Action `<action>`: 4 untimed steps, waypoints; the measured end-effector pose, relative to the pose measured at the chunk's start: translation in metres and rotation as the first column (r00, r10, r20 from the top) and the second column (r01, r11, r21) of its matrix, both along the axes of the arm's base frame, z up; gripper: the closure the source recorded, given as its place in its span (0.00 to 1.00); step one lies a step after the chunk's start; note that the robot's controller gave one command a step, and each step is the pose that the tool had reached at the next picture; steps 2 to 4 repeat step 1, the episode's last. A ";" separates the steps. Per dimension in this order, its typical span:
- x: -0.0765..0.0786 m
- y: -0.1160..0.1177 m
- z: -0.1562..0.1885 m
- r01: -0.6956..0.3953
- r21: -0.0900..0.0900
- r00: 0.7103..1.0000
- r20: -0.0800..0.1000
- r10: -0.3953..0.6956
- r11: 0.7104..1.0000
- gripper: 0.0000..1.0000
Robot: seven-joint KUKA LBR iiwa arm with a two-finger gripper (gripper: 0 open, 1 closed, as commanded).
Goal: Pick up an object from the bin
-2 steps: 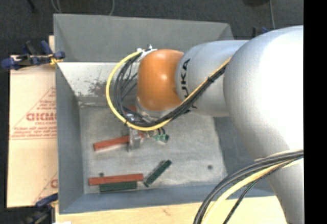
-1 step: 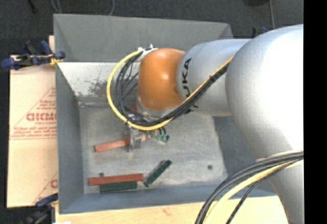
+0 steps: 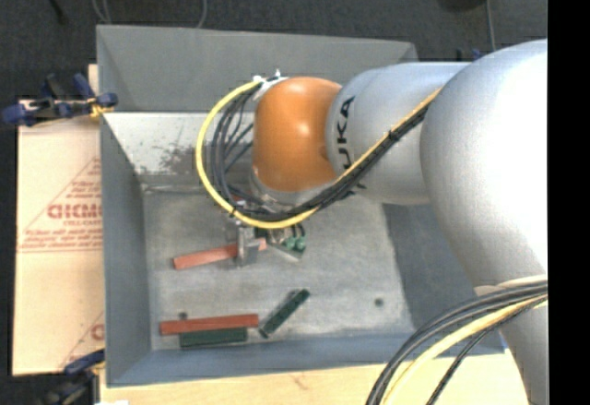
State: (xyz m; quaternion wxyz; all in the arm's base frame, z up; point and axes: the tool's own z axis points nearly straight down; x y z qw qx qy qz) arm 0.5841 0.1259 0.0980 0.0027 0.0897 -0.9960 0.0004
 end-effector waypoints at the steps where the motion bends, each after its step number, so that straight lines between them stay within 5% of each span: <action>1: 0.002 0.000 0.018 0.001 0.001 1.000 0.007 -0.001 1.000 1.00; 4: 0.002 0.000 0.018 0.001 0.001 1.000 0.007 -0.001 1.000 1.00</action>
Offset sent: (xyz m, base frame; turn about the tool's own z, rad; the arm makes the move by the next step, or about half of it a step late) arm 0.0001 0.0001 0.0509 0.0000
